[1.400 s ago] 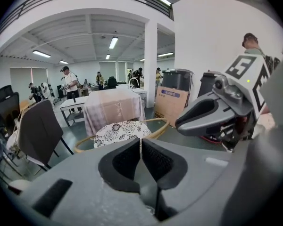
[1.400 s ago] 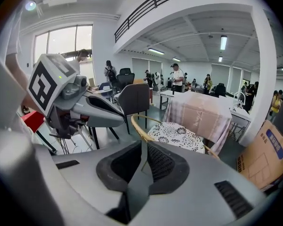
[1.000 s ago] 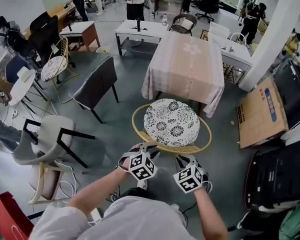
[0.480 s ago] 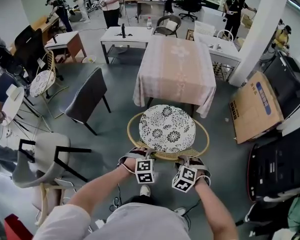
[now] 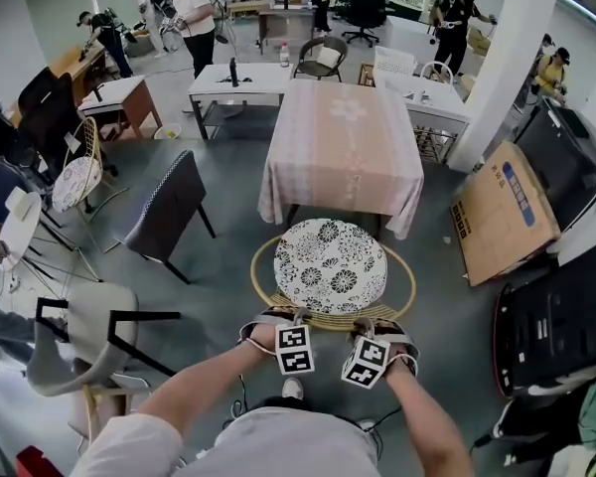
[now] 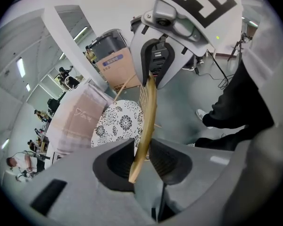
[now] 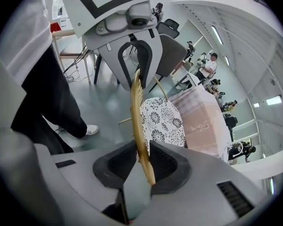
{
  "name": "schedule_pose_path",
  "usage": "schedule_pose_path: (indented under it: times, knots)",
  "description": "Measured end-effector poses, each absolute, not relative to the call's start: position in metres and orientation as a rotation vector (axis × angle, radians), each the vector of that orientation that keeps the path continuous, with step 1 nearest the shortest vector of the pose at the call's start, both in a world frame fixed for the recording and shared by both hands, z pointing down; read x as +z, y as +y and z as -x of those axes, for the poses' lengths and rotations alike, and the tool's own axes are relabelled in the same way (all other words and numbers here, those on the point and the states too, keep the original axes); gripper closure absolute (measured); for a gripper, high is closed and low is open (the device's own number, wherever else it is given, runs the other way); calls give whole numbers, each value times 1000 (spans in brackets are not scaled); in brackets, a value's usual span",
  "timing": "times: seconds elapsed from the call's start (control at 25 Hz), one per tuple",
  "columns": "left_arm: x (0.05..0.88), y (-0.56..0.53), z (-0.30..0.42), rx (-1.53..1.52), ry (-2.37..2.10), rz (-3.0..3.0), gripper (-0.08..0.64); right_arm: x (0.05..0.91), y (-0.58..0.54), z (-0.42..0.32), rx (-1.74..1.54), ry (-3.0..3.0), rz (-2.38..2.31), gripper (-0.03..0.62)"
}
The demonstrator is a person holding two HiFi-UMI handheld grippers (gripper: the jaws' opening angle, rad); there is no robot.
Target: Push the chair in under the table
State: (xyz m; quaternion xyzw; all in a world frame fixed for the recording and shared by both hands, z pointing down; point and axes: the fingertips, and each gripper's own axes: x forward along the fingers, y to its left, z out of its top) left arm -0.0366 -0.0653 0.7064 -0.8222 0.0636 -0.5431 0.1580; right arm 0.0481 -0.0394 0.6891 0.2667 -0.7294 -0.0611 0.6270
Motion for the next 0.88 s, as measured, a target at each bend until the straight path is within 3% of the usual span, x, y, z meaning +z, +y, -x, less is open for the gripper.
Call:
schedule_pose_path:
  times: [0.88]
  knots:
    - [712, -110, 36, -1591, 259, 2367, 456, 689, -82, -49, -100, -1652, -693, 514]
